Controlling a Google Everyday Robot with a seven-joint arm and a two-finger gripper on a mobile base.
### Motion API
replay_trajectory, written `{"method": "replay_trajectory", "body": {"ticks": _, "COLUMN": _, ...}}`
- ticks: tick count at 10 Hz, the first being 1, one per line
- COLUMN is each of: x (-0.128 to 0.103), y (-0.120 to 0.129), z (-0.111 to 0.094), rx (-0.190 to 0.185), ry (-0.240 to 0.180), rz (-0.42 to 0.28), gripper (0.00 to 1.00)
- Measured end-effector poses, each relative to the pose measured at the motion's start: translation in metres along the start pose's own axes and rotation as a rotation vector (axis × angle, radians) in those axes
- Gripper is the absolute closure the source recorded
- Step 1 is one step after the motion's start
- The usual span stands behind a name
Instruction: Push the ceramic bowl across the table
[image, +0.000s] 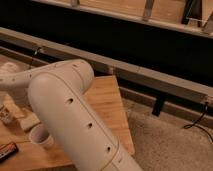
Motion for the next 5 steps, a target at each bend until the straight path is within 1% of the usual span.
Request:
{"method": "replay_trajectory", "body": {"ticks": 2, "x": -0.009, "y": 0.003, "z": 0.008, "rx": -0.010, "ry": 0.001, "rz": 0.003, "gripper": 0.35}}
{"method": "replay_trajectory", "body": {"ticks": 5, "x": -0.028, "y": 0.009, "z": 0.012, "rx": -0.041, "ry": -0.027, "rz": 0.004, "gripper": 0.35}}
